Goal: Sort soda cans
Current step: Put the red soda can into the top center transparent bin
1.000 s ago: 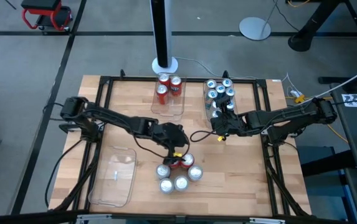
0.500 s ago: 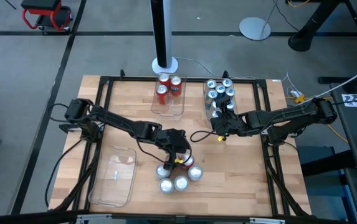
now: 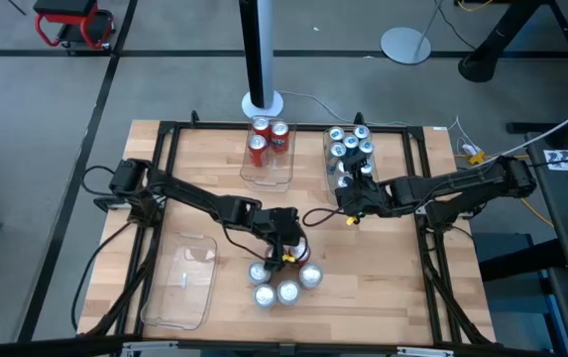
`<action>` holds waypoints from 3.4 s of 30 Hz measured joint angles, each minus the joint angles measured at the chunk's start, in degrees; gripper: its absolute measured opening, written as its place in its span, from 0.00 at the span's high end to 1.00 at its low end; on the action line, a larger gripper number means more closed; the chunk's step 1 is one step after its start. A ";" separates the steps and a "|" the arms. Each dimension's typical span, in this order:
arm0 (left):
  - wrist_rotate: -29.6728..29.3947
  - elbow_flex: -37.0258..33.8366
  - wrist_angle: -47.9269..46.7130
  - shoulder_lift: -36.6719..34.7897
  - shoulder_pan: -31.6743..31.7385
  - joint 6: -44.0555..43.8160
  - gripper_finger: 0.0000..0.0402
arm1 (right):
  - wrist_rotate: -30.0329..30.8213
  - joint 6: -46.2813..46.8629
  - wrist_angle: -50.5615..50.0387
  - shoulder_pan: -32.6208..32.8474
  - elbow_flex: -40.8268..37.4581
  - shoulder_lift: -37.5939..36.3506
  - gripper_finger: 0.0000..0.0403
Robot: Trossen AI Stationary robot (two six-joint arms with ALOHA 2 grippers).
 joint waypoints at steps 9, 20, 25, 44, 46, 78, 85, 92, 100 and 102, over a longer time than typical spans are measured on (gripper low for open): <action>0.00 -0.07 0.30 0.02 1.56 -0.02 0.07 | 0.00 0.00 0.07 -0.01 0.00 0.00 0.06; 2.86 -0.07 -1.15 0.02 1.99 -0.39 0.14 | 0.00 0.00 0.23 -0.01 0.00 0.00 0.06; 3.01 -0.07 -1.09 0.02 1.99 1.70 0.14 | 0.00 0.00 0.46 0.00 0.00 0.00 0.06; 2.62 -0.09 0.41 -0.38 1.99 3.40 0.43 | 0.00 0.00 0.37 -0.02 0.00 0.00 0.06; 2.60 -0.14 0.29 -0.86 1.99 3.36 0.43 | -0.02 0.00 0.37 0.00 0.00 0.00 0.06; -3.82 -0.20 -1.69 -2.32 8.37 -1.34 0.21 | 0.00 -0.02 0.42 -0.02 0.00 0.00 0.06; -3.74 -0.18 -1.04 -1.13 8.24 0.32 0.19 | 0.00 -0.02 0.38 -0.02 0.00 0.00 0.06; -3.56 -0.19 0.41 0.72 8.24 -0.01 0.19 | 0.00 -0.02 0.44 -0.02 0.00 0.35 0.06; -3.57 -0.09 1.39 1.49 8.24 0.43 0.19 | 0.02 -0.03 0.65 -0.02 0.00 0.35 0.06; -3.55 -0.12 1.58 1.51 8.24 0.44 0.19 | 0.00 -0.04 0.63 -0.02 0.00 0.35 0.06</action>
